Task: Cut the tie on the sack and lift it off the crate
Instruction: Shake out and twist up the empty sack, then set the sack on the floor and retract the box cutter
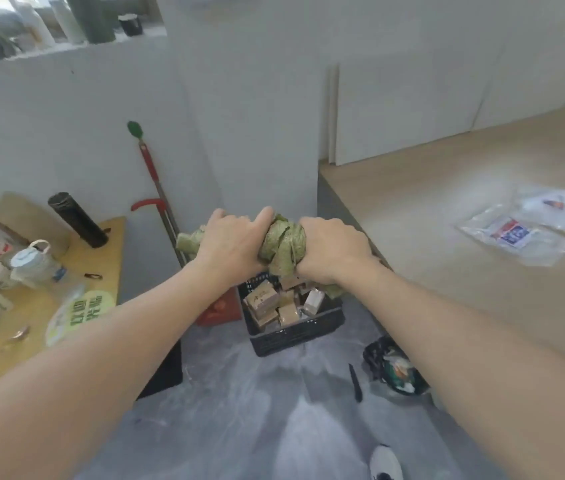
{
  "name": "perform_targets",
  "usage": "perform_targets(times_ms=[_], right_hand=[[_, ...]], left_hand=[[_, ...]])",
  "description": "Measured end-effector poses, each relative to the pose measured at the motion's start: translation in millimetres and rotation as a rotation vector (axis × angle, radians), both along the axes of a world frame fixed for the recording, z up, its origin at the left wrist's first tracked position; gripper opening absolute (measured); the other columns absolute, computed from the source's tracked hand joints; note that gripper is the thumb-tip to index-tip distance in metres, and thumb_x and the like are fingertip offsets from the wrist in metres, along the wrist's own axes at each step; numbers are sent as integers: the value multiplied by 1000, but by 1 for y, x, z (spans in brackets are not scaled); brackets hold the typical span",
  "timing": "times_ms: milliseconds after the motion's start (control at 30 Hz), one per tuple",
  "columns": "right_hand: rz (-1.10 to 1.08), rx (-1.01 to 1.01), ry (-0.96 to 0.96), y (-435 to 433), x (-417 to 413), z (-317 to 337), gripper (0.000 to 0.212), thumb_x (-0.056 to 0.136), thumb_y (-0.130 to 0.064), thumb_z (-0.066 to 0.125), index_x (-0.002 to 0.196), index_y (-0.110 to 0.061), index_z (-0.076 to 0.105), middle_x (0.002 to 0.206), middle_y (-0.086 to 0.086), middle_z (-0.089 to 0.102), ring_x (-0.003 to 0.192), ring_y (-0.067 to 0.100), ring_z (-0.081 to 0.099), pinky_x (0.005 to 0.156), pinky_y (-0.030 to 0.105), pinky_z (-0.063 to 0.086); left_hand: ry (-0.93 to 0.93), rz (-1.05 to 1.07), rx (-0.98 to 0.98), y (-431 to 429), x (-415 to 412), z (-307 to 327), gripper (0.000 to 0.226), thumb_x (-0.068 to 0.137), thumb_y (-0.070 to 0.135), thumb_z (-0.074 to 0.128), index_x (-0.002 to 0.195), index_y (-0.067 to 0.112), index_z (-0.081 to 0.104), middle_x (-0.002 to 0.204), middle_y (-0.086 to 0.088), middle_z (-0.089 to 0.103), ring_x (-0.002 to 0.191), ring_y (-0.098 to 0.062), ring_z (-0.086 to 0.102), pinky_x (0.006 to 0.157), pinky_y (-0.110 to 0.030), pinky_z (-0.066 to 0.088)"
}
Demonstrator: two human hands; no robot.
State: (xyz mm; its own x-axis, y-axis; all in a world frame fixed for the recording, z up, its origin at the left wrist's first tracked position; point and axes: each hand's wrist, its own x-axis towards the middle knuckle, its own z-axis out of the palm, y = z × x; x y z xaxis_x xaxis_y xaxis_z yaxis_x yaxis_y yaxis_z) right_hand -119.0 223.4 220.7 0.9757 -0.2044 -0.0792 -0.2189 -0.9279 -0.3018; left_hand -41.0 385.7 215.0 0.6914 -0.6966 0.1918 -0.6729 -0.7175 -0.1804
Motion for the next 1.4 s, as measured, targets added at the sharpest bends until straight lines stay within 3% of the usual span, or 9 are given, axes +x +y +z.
perform_targets(times_ms=[100,200,267,367,533,800,1000,1233,1400], right_hand=[[-95,48,115,-3,-11,-70,35,70,-40,71,97,-30,52,98,1,66,85,34,64,68,36,45],[-190,90,212,-15,-20,-138,35,71,-38,69,101,-30,55,104,3,68,94,34,68,71,36,48],[-248,119,266,-27,-27,-181,41,72,-36,68,110,-27,57,106,5,68,94,34,68,72,36,49],[-323,213,369,-44,-40,-241,37,71,-31,69,106,-24,58,105,6,68,94,35,67,74,36,51],[-524,429,526,-63,-70,-336,45,63,-41,76,103,-26,62,102,1,68,89,30,65,72,33,49],[-698,651,657,-64,-115,-461,65,66,-47,90,109,-15,53,98,1,63,85,25,57,68,31,45],[-764,805,539,-52,-135,-564,133,45,-61,97,152,-29,24,140,2,58,127,30,57,99,44,49],[-730,907,557,-62,-124,-738,113,71,-71,76,155,-44,7,141,-2,56,124,30,57,103,40,45],[-689,955,552,-82,-110,-853,116,68,-69,79,151,-53,0,135,-2,53,119,27,57,107,45,46]], left_hand=[[103,58,13,-2,-10,-69,86,62,58,77,130,19,43,98,-10,68,105,-36,64,110,-52,31],[352,215,-95,3,-21,-141,124,56,58,85,158,29,21,145,-20,40,147,-39,29,123,-56,8],[522,363,-222,5,-30,-185,138,56,61,86,162,39,1,165,-17,12,158,-36,4,125,-55,5],[839,553,-427,4,-44,-247,146,61,63,89,159,47,-18,171,-12,-8,160,-32,-1,127,-54,10],[1241,820,-759,-24,-81,-329,122,84,58,76,160,46,-18,172,-6,-4,158,-29,11,123,-54,19],[1416,1105,-1073,-42,-123,-441,109,73,62,59,159,56,-8,174,15,-4,161,-20,2,126,-60,10],[1470,1159,-1107,-42,-135,-540,92,91,46,55,162,49,-2,174,10,5,159,-22,14,127,-54,17],[1498,1202,-1237,-46,-129,-711,70,104,39,48,164,44,11,170,-1,24,155,-24,27,125,-49,28],[1492,1298,-1394,-70,-106,-824,62,105,40,49,163,35,28,166,-6,33,152,-26,34,123,-48,31]])
